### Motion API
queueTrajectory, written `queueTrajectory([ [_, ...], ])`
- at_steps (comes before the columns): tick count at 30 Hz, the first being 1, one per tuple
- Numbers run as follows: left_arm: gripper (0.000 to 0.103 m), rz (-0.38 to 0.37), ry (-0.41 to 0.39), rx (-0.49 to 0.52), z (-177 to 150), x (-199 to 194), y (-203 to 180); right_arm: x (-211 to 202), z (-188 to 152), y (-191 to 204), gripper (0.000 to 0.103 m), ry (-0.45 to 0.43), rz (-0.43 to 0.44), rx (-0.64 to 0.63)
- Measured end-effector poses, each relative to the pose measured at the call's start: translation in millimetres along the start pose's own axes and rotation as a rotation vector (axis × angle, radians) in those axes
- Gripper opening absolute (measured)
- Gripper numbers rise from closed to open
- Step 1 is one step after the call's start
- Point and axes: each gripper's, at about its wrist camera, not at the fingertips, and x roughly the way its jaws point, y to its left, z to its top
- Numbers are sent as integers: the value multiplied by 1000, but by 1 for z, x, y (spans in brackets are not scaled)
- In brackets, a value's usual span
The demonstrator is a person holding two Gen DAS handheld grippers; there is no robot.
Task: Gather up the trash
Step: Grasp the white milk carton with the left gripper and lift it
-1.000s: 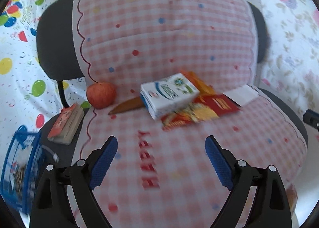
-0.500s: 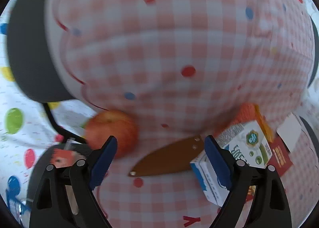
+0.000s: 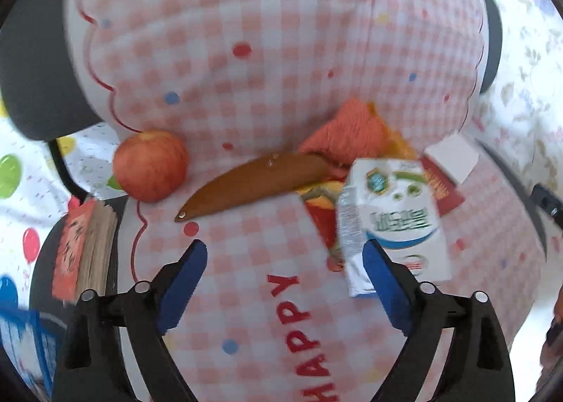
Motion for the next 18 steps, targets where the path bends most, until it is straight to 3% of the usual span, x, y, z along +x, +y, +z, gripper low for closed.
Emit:
queueTrajectory([
  [4, 92, -134, -43, -24, -14, -14, -32, -3, -1, -2, 56, -13, 0, 7],
  [6, 92, -107, -33, 24, -13, -8, -53, -3, -1, -3, 67, -17, -11, 13],
  [9, 92, 7, -31, 129, -16, 4, -83, -3, 1, -5, 71, -19, -18, 18],
  [11, 92, 45, -35, 148, -14, 11, -89, -4, 1, -7, 71, -18, -19, 14],
  [18, 90, 6, -4, 51, -10, 19, -73, -4, -2, -16, 71, -8, -14, 13],
])
